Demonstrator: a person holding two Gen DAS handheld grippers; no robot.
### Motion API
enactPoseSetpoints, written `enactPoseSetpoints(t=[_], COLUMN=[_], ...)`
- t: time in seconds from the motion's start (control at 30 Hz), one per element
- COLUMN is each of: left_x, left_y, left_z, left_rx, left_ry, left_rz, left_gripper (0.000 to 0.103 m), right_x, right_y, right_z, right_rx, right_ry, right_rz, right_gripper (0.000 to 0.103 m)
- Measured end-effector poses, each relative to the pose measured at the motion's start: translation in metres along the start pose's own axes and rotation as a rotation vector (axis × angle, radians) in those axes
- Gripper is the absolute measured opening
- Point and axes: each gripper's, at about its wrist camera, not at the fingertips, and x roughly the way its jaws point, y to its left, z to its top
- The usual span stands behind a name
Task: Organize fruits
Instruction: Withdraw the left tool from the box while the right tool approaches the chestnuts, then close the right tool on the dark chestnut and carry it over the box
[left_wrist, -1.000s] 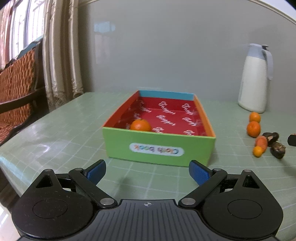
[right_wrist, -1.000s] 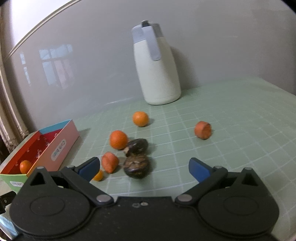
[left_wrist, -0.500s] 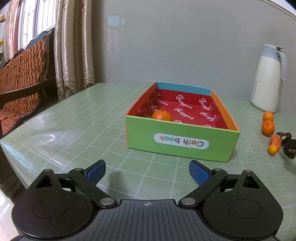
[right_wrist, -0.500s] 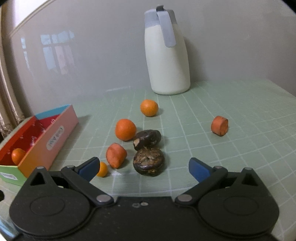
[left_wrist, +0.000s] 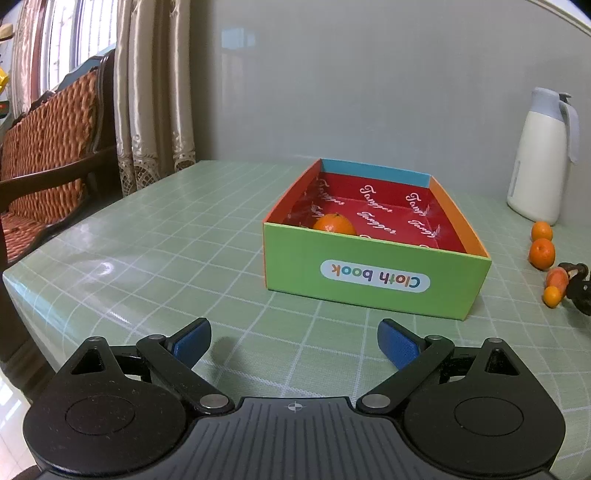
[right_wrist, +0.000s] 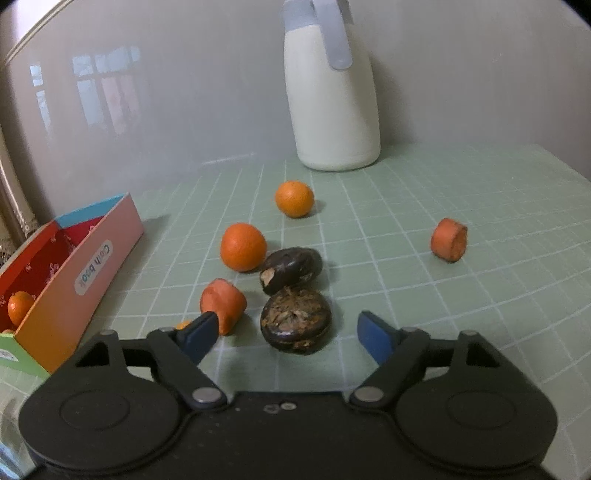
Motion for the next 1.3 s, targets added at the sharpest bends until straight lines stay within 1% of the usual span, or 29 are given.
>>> enactPoseSetpoints(t=[0.1,0.17,0.2,0.23,0.33,0.53,0.67,0.77,0.83,0.9,1.03,1.17,1.3], left_x=[0.001,0.001,0.002,0.002,0.003,0.004,0.003,0.003,0.004,0.004,0.004,0.003,0.003], left_y=[0.0,0.0,0.0,0.0,0.0,0.001,0.002,0.004,0.006,0.01,0.02,0.033,0.047], left_z=[0.001,0.0,0.0,0.0,0.0,0.0,0.0,0.0,0.0,0.0,-0.001,-0.003,-0.006], left_rx=[0.0,0.0,0.0,0.0,-0.003,-0.009,-0.016,-0.023,-0.029,-0.037,-0.055,-0.079,-0.106], left_ry=[-0.001,0.0,0.002,0.003,0.004,0.006,0.003,0.002,0.002,0.0,0.003,0.0,0.006], left_rz=[0.002,0.004,0.003,0.002,0.004,0.001,0.003,0.007,0.01,0.016,0.03,0.05,0.067], left_gripper=[0.096,0.096,0.096,0.096,0.096,0.096,0.096,0.096,0.096,0.096,0.096,0.096,0.096], right_x=[0.002,0.002,0.003,0.003,0.002,0.0,-0.008,-0.015,-0.022,-0.028,-0.036,-0.036,-0.035], right_y=[0.001,0.002,0.004,0.005,0.005,0.003,0.0,-0.001,0.003,0.012,0.037,0.069,0.104], right_z=[0.001,0.001,0.001,0.001,0.001,0.0,0.002,0.004,0.005,0.007,0.012,0.016,0.018], right_rx=[0.0,-0.009,-0.019,-0.03,-0.037,-0.042,-0.028,-0.01,-0.02,-0.036,-0.065,-0.084,-0.126], right_ry=[0.004,0.006,0.006,0.004,0.002,-0.007,-0.05,-0.07,-0.09,-0.109,-0.125,-0.118,-0.114], right_rz=[0.003,0.004,0.0,0.0,-0.001,0.011,0.012,0.042,0.067,0.095,0.181,0.269,0.338], right_gripper=[0.083,0.08,0.07,0.056,0.042,0.04,0.04,0.04,0.04,0.04,0.04,0.04,0.04])
